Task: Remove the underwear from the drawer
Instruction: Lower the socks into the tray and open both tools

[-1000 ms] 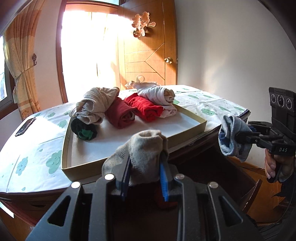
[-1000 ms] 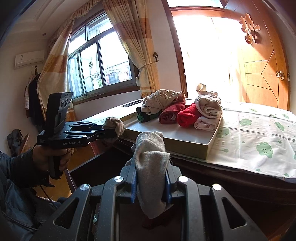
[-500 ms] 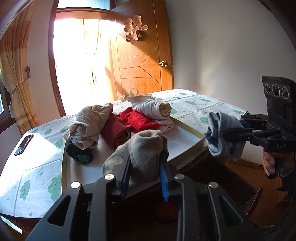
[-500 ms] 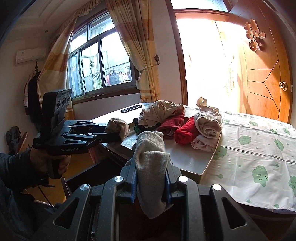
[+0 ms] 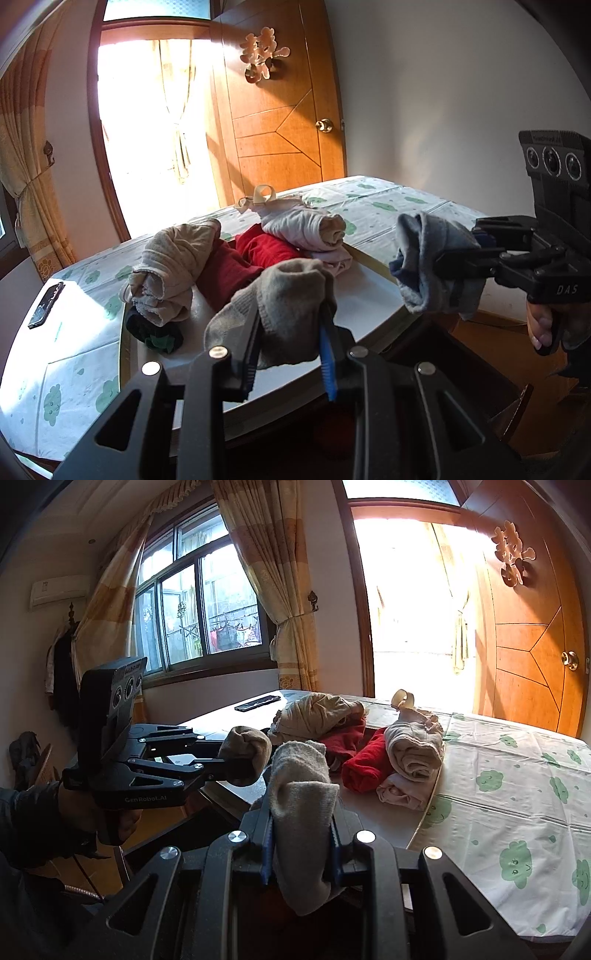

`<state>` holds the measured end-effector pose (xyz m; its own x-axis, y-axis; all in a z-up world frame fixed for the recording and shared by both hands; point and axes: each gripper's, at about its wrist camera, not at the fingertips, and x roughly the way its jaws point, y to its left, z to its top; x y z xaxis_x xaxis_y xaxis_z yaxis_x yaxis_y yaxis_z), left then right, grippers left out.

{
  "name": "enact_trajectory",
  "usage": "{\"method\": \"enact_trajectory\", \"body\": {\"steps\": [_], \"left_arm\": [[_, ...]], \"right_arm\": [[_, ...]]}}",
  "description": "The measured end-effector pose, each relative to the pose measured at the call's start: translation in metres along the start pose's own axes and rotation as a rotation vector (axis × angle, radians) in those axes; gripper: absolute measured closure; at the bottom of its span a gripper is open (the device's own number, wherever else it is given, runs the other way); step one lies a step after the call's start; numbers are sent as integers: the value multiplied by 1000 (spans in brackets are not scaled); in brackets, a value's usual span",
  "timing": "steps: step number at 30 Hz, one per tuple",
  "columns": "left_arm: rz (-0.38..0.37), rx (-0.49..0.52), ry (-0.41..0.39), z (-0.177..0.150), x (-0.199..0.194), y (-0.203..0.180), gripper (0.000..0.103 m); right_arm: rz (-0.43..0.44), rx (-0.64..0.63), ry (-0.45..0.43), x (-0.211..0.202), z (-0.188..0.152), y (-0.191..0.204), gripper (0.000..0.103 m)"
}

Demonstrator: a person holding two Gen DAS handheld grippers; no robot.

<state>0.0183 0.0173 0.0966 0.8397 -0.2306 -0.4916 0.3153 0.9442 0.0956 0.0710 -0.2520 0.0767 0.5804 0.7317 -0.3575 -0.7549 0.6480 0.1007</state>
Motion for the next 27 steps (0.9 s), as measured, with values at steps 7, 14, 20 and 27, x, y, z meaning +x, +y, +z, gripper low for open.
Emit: {"method": "enact_trajectory", "body": {"steps": [7, 14, 20, 27], "left_arm": [[8, 17, 12, 11, 11, 1, 76], [17, 34, 32, 18, 25, 0, 77], [19, 34, 58, 23, 40, 2, 77], [19, 17, 92, 26, 58, 6, 77]], "right_arm": [[-11, -4, 9, 9, 11, -5, 77], [-23, 0, 28, 24, 19, -13, 77], [-40, 18, 45, 36, 21, -23, 77], [-65, 41, 66, 49, 25, -35, 77]]}}
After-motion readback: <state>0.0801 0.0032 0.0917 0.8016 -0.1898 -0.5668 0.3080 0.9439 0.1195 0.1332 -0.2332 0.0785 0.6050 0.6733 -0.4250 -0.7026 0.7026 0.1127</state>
